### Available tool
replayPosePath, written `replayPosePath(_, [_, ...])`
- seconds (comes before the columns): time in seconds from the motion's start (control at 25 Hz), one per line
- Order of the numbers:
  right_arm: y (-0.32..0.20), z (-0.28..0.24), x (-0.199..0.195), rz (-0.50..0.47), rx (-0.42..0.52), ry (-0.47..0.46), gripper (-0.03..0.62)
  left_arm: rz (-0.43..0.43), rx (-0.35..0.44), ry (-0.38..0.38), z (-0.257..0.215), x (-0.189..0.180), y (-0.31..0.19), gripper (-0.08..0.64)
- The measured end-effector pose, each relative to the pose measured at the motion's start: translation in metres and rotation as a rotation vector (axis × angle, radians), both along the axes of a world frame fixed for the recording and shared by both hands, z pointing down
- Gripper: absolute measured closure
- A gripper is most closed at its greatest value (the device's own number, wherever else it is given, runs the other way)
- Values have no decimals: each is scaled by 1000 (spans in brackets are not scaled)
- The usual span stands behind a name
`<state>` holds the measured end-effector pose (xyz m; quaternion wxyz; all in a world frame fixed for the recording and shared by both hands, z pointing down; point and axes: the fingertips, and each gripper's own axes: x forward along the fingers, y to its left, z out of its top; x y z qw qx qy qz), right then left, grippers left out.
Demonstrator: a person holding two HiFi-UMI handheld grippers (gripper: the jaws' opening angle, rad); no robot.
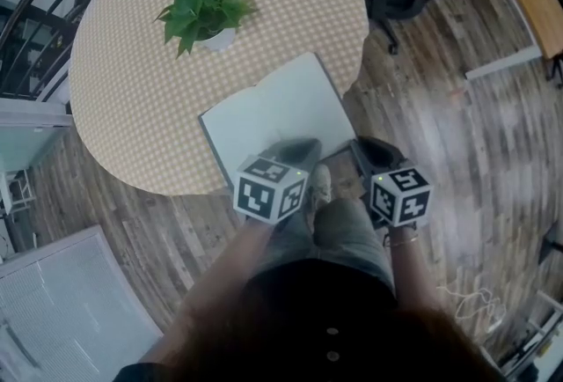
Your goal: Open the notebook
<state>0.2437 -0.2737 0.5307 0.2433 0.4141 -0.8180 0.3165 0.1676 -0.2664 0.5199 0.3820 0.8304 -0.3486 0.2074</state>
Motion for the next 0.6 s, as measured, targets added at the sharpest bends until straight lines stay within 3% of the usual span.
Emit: replayPosePath(0.6, [-2,26,4,0,-34,32,534,-6,-23,-6,7,9,1,549])
